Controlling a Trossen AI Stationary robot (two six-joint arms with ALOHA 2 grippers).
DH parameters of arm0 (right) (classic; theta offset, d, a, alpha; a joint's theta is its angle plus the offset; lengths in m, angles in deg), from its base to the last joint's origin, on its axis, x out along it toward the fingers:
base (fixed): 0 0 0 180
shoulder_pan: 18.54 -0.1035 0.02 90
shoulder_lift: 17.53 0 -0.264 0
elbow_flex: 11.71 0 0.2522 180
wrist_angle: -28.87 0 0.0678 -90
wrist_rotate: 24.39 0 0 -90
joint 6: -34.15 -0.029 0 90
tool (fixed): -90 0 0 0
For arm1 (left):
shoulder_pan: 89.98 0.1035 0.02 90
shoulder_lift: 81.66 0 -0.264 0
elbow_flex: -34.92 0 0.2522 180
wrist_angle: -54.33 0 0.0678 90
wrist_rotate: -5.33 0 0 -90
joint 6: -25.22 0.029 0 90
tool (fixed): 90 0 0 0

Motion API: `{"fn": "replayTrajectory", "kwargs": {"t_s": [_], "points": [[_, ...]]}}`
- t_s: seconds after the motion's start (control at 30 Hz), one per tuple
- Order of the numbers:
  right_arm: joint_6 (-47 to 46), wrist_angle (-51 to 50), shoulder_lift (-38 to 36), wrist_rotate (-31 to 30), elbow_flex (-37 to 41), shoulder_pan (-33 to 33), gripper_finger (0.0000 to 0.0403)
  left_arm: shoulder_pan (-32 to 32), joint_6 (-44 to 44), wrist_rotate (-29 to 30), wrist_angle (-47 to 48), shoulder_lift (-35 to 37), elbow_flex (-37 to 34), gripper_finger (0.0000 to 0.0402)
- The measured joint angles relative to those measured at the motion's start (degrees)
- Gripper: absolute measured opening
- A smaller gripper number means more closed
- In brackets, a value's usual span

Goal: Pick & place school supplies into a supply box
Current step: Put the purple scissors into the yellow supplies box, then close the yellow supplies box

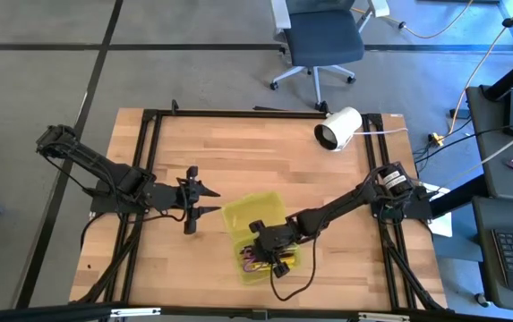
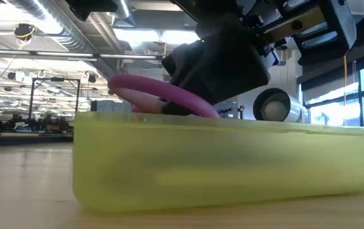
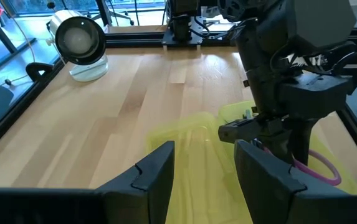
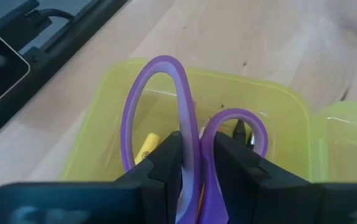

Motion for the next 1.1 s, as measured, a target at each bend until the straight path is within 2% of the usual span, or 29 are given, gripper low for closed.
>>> {"fn": "replayTrajectory", "kwargs": {"t_s": [0.57,0.9,1.0,1.1], "points": [[-0.29,-0.49,0.00,0.00,0.00,0.00,0.0100,0.00,-0.04,-0.31,0.01,0.02,0.00,0.0159],[-2.24,-0.85,-0.10,-1.04,0.00,0.00,0.0196,0.00,-0.52,-0.40,0.00,0.02,0.00,0.0159],[-4.35,-1.10,-1.70,-1.00,0.07,0.34,0.0212,0.00,-7.73,-1.02,0.04,0.02,0.00,0.0159],[-7.19,-1.63,-4.82,1.04,0.04,1.32,0.0217,0.00,-14.57,-4.42,1.08,-0.19,0.00,0.0159]]}}
